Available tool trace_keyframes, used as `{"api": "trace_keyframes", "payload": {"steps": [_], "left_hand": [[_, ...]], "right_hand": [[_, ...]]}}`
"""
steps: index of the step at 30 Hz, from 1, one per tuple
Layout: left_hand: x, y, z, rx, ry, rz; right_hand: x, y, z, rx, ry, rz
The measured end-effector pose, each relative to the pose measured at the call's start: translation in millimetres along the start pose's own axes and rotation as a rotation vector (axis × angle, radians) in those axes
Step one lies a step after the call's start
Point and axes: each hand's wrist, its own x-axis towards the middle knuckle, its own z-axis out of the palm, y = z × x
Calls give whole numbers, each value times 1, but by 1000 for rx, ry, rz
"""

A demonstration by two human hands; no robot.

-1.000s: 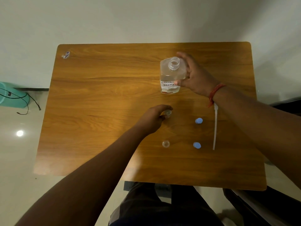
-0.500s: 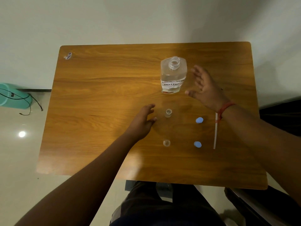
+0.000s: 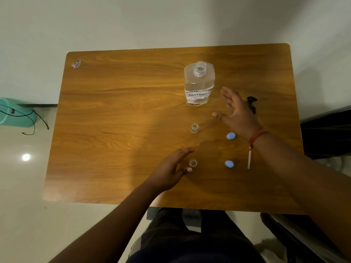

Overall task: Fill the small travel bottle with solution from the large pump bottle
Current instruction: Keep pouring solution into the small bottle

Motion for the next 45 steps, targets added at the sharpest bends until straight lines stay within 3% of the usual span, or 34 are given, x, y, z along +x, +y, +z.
{"api": "trace_keyframes", "payload": {"steps": [15,37,45], "left_hand": [[12,-1,12,133,55,55],[21,16,1,124,126,131],[21,57,-30,132,207,208]], "right_hand": [[64,-47,3,-48,-12,-166],[60,-59,-8,-74,-5,-255],[34,-106,-33,-38,49,-334]]}}
